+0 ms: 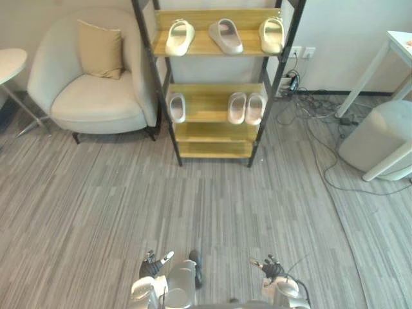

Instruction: Organize the slippers on the shoe rack

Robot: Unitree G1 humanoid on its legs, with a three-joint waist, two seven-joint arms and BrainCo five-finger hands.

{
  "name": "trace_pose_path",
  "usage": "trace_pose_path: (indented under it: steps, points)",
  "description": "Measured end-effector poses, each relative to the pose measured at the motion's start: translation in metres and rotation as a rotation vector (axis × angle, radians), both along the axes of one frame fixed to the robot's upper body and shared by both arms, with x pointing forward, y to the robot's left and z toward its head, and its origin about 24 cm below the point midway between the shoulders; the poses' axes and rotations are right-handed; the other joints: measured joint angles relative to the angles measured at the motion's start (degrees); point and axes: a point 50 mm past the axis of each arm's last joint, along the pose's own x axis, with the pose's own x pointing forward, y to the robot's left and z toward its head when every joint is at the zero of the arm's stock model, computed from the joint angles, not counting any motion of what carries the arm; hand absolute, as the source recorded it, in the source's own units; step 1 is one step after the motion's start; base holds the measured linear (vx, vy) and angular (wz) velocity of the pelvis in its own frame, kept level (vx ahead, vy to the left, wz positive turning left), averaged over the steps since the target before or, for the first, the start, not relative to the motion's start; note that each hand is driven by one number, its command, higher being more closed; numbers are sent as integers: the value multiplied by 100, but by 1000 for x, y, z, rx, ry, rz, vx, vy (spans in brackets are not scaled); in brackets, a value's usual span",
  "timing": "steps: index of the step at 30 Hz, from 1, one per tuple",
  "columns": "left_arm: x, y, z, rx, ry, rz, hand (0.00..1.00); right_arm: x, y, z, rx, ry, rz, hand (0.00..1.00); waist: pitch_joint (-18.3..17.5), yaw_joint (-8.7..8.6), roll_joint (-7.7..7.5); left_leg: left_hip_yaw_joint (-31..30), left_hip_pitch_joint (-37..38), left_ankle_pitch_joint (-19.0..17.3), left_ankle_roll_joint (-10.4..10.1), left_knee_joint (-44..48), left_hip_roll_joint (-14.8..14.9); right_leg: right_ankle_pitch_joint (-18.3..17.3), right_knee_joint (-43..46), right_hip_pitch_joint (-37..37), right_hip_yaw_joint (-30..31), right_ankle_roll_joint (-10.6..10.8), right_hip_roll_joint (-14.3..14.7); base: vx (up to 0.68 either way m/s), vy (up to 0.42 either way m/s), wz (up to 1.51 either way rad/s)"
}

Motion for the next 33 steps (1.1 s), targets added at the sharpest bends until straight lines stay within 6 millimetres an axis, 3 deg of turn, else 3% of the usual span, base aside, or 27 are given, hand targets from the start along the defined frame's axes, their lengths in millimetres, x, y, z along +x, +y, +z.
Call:
trace_pose_path:
  steps: [1, 2, 3, 4, 5, 6, 9, 11, 12, 14, 15, 16, 18, 19, 20, 22, 24, 26, 28, 29, 30, 33]
  points:
    - [0, 1, 0, 4, 3, -2, 0, 0, 2, 0, 4, -2, 1, 0, -26, 20, -33, 68, 46, -142, 44, 135, -17, -12, 453, -159, 37, 24, -77, 632, 191, -31]
    - [0, 2, -1, 8, 13, -16, 0, -3, 3, -1, 9, 5, -5, 0, -22, 9, -51, 104, 264, -399, 79, 219, -55, 52, 1450, -459, 51, 136, -185, 712, 242, -15]
    - [2, 2, -1, 13, 21, -41, 0, -7, 3, -2, 14, 14, -7, 0, 9, -33, -59, 47, 582, -622, 77, 177, -158, 286, 2778, -912, 41, 490, -350, 558, 215, -1]
    - [3, 1, -2, 15, 29, -55, 0, -7, 3, -2, 14, 11, -9, 0, 15, -51, -65, 30, 774, -727, 78, 130, -215, 331, 3446, -1165, 12, 572, -443, 544, 175, 25]
    - [4, -1, -2, 14, 39, -76, 0, -5, 0, 0, 9, -6, -16, 0, 29, -106, -38, -40, 1209, -892, 87, 12, -302, 290, 4282, -1493, -164, 502, -584, 518, 124, 45]
    - [8, -5, -2, 11, 33, -96, 0, -4, -2, 1, 3, -17, -18, 0, 48, -162, 11, -147, 1541, -973, 86, -143, -344, 217, 4463, -1693, -435, 392, -686, 515, 101, 59]
    - [12, -14, -1, -8, 22, -110, 0, -1, -5, 3, 4, -35, -40, 0, 60, -204, 20, -438, 2373, -1007, 31, -705, -320, 6, 3501, -2153, -1090, 79, -731, 471, 21, 63]
    - [12, -16, -2, -14, 23, -108, 0, 3, -9, 4, -1, -46, -51, 0, 73, -227, 51, -541, 2603, -1073, -82, -901, -194, 209, 2373, -2506, -1120, 48, -554, 485, -57, 39]
    - [12, -15, -2, -10, 22, -105, 0, 7, -9, 5, -3, -55, -49, 0, 99, -230, 42, -565, 2752, -1153, -215, -999, -123, 644, 1465, -2666, -1066, -3, -406, 572, -134, 30]
    - [12, -11, -1, -5, 21, -91, 0, 10, -7, 6, 1, -59, -44, 0, 178, -236, -37, -624, 3042, -1323, -471, -1011, -96, 1426, 534, -2729, -809, -158, -259, 493, -172, 26]
    - [10, -11, -1, -5, 23, -86, 0, 9, -7, 6, 0, -57, -44, 0, 172, -238, -56, -645, 3123, -1374, -527, -1012, -104, 1573, 450, -2709, -776, -199, -255, 525, -250, 42]
    - [6, -12, -3, -11, 37, -86, 0, 8, -10, 6, -6, -53, -45, 0, 143, -306, -68, -778, 3395, -1520, -569, -1014, -79, 2074, 738, -2708, -627, -386, -235, 423, -213, 35]
    - [3, -25, -7, -47, 53, -86, 0, 12, -18, 8, -25, -61, -41, 0, 89, -340, 274, -936, 3469, -1532, -589, -836, 229, 1459, 1217, -2722, -833, -413, -48, 658, -323, 30]
    - [1, -28, -8, -55, 56, -80, 0, 13, -21, 8, -30, -62, -50, 0, 51, -361, 391, -992, 3341, -1522, -607, -544, 364, 1329, 1275, -2678, -972, -526, 29, 590, -293, 25]
    - [2, -29, -8, -61, 56, -72, 0, 13, -22, 8, -30, -63, -55, 0, 53, -374, 435, -1035, 3179, -1503, -641, -150, 457, 1229, 1266, -2578, -1023, -577, 101, 471, -257, 25]
    - [8, -27, -5, -61, 36, -61, 0, 12, -22, 8, -30, -57, -52, 0, 149, -379, 479, -1197, 2313, -1204, -937, 2010, 787, 1095, 856, -1956, -1166, -679, 304, 403, -212, 28]
    - [13, -28, -2, -57, 11, -64, 0, 8, -19, 5, -30, -37, -43, 0, 197, -365, 430, -868, 1729, -1300, -957, 3106, 1087, 1087, 427, -1300, -1228, -704, 411, 327, -128, 15]
    - [16, -29, 0, -53, -3, -79, 0, 4, -20, 4, -31, -25, -48, 0, 224, -350, 353, -509, 1460, -1444, -956, 2753, 1109, 1088, 123, -921, -1189, -702, 385, 330, -87, -5]
    - [19, -32, 1, -53, -13, -93, 0, 4, -20, 4, -31, -26, -48, 0, 206, -348, 377, -513, 1264, -1466, -899, 1686, 985, 1094, -35, -795, -1087, -674, 352, 282, 29, -30]
    - [18, -32, 0, -55, -9, -93, 0, 3, -19, 4, -30, -23, -49, 0, 195, -349, 424, -644, 1270, -1199, -787, 606, 885, 1084, -86, -728, -978, -566, 343, 252, 120, -45]
    - [18, -33, 0, -56, -8, -93, 0, 3, -20, 4, -33, -22, -49, 0, 171, -331, 447, -714, 1315, -903, -918, 205, 787, 1053, -79, -715, -862, -472, 327, 289, 148, -42]
    - [14, -27, -2, -33, 19, -119, 0, -1, -15, 2, -21, -9, -52, 0, 63, -361, 225, -578, 1652, -768, -823, -340, 503, 1043, -135, -700, -734, -299, 91, 193, 129, -11]
